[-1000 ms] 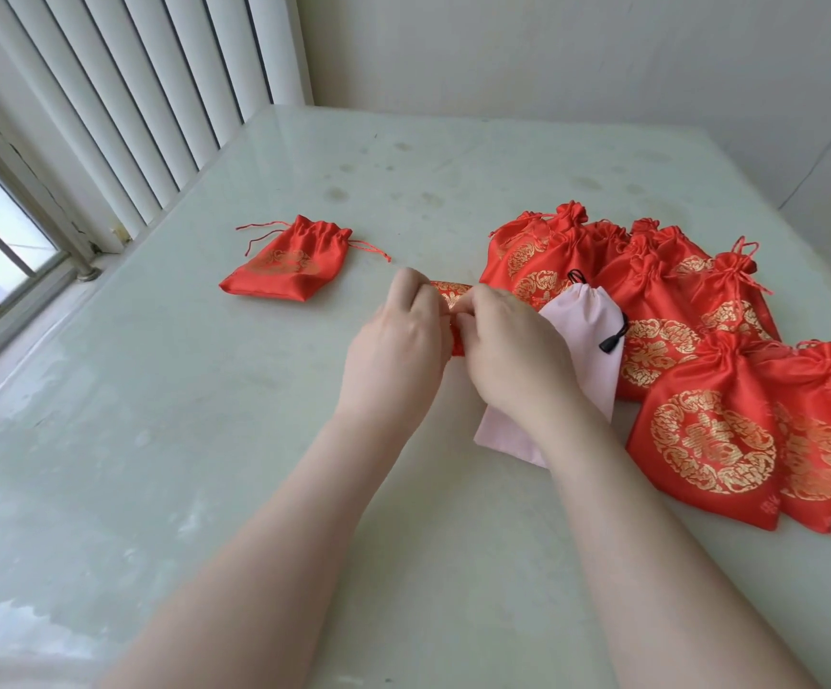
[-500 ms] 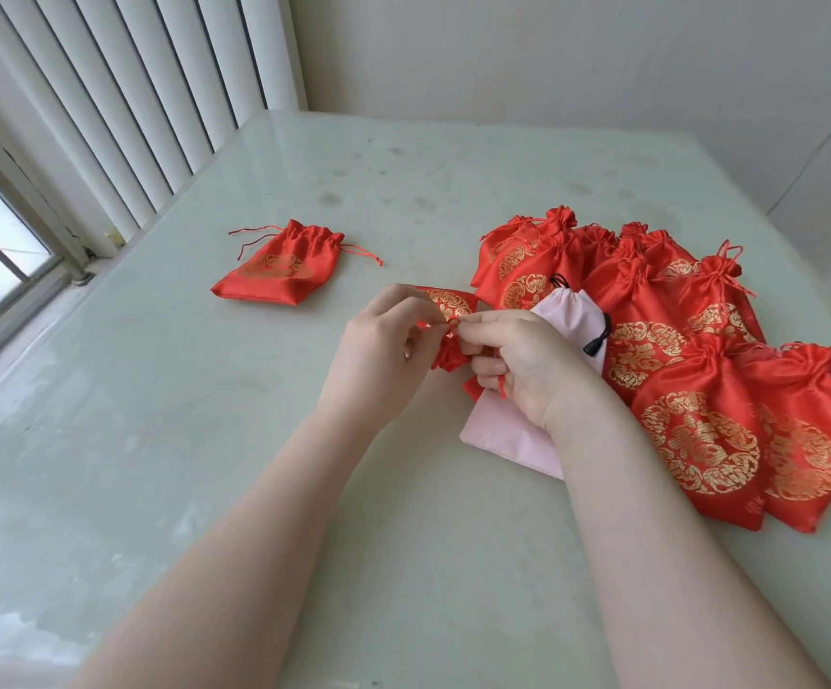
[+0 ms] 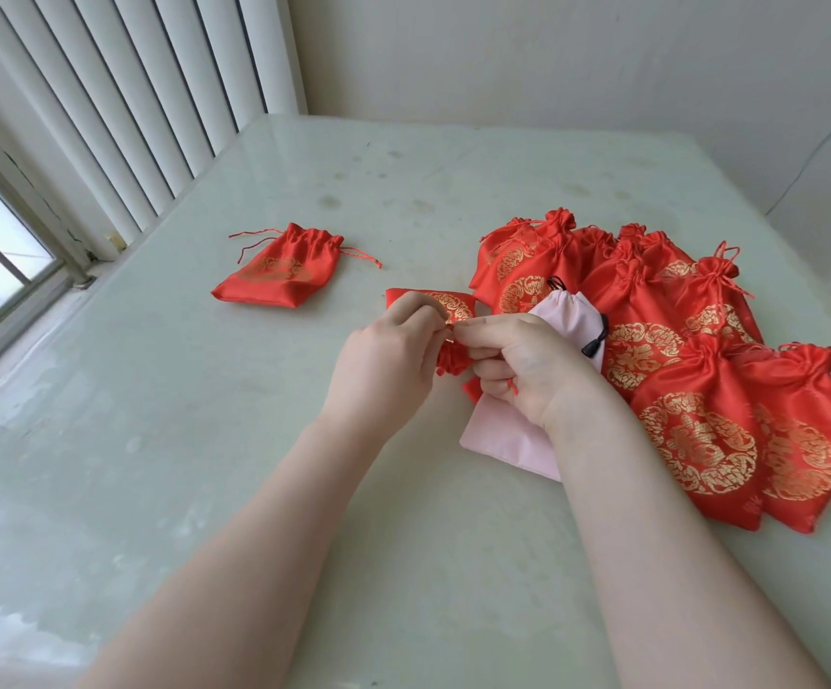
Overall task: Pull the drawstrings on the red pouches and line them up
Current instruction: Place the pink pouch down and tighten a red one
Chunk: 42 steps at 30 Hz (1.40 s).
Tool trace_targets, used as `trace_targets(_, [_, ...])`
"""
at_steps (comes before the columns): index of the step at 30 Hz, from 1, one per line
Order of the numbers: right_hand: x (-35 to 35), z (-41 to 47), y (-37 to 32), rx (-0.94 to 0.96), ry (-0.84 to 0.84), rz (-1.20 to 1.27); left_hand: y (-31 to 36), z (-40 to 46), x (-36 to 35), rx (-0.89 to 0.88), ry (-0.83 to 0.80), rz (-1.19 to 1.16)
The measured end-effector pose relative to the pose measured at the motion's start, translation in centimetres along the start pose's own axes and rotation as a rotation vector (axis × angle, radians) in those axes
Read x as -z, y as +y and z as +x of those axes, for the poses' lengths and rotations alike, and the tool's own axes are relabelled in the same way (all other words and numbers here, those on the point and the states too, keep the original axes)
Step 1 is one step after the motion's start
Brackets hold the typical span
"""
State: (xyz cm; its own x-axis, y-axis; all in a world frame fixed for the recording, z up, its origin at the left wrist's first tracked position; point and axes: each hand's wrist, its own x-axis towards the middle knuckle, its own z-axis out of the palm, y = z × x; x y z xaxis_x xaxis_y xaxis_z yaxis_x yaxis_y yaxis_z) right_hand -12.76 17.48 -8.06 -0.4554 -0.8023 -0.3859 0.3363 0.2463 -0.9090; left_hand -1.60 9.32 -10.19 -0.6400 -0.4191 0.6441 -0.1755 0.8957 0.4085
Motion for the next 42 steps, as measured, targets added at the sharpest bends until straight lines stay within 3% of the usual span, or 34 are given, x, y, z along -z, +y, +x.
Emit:
trace_targets(3, [0.0, -0.2, -0.2, 0.011, 0.055, 0.027, -0.4, 0.0, 0.1, 0.016, -0.014, 0.013])
trace_targets(8, [-0.4, 0.1, -0.5, 0.119, 0.213, 0.173, -1.2, 0.2, 0.3, 0.205, -0.016, 0.057])
trace_targets(12, [0.0, 0.0, -0.1, 0.136, 0.249, 0.113, -0.7, -0.3, 0.2, 0.181, -0.102, -0.054])
trace_targets(16, [-0.4, -0.1, -0.2, 0.215, 0.220, -0.011, -0.9, 0.0, 0.5, 0.278, -0.098, -0.088])
trace_targets(21, [-0.5, -0.3, -0.5, 0.225, 0.242, 0.081, -0.6, 0.5, 0.8, 0.414, -0.114, -0.138])
trace_targets(24, [-0.4, -0.4, -0.4, 0.284, 0.170, 0.074, -0.2, 0.8, 1.3, 0.580, -0.133, -0.313])
trace_targets(28, [-1.0, -0.7, -0.6, 0.489, 0.030, 0.059, -0.2, 1.3, 2.5, 0.603, -0.028, -0.484])
trace_targets(31, [-1.6, -1.2, -0.3, 0.646, 0.027, -0.212, 0.0, 2.1, 3.8, 0.624, 0.137, -0.622])
trace_targets(34, [-2.0, -1.5, -0.3, 0.751, 0.040, -0.462, 1.1, 2.8, 5.0, 0.621, 0.141, -0.725])
trace_targets(38, [-2.1, -2.1, -1.6, 0.647, 0.066, -0.113, 3.5, 3.1, 5.6, 0.580, 0.096, -0.811])
trace_targets(42, [-0.9, -2.9, -2.6, 0.552, 0.129, 0.075, 4.2, 2.2, 6.1, 0.571, 0.082, -0.588])
